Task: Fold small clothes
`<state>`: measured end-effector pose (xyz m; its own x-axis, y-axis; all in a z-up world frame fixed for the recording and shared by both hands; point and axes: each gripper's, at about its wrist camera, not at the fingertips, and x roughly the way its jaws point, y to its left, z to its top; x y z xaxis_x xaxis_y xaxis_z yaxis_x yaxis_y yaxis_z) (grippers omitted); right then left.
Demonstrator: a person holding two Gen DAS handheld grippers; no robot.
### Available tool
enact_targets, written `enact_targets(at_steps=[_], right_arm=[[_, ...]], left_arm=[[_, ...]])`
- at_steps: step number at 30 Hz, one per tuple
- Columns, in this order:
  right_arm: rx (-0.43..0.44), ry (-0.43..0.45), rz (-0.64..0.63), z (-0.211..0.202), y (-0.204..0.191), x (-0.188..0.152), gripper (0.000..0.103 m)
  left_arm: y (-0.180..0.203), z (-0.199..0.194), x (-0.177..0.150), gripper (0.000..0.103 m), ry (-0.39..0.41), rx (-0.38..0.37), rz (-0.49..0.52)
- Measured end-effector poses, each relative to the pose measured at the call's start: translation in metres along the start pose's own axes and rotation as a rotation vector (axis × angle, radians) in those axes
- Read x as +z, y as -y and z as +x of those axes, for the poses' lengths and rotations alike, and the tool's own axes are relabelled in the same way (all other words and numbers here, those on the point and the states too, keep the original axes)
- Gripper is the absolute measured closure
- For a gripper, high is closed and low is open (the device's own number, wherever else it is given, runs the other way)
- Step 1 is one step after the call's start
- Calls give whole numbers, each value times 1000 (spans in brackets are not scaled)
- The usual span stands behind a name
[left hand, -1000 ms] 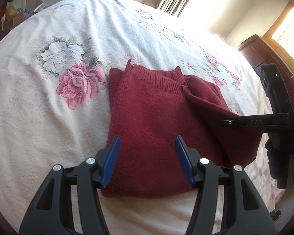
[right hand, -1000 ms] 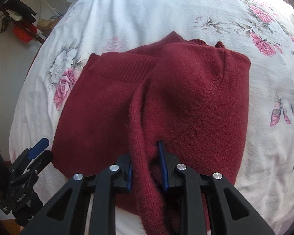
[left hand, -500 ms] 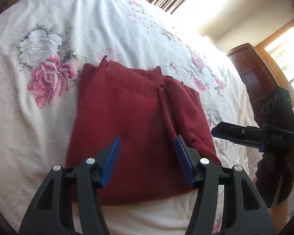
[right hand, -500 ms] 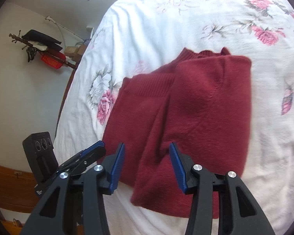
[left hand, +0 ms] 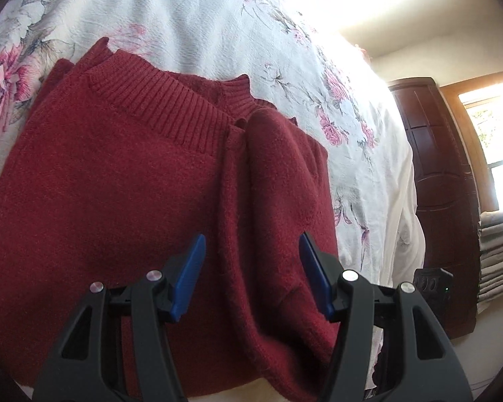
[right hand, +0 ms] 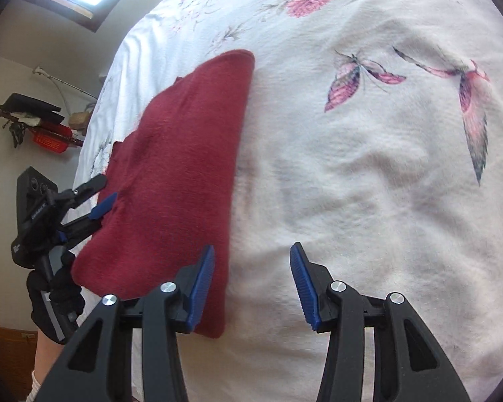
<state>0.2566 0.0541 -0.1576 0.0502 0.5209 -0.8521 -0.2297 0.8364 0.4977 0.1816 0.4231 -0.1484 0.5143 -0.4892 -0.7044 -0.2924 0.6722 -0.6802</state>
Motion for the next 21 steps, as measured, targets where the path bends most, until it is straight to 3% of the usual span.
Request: enact_targets(at_steps=[9, 10, 12, 14, 21], right_arm=[[16, -14, -8, 14, 21, -8, 55], [13, -13, -15, 15, 21, -8, 55], [9, -13, -23, 17, 21, -7, 55], [10, -11, -24, 19, 22, -8, 55], [20, -4, -15, 16, 25, -13, 56]], left_arm=[[23, 38, 11, 46, -42, 72, 31], [28, 40, 10, 49, -40, 90, 47], [35, 44, 9, 73, -32, 130, 77], [39, 44, 8, 84, -20, 148, 86], [50, 20, 3, 90, 54, 93, 87]])
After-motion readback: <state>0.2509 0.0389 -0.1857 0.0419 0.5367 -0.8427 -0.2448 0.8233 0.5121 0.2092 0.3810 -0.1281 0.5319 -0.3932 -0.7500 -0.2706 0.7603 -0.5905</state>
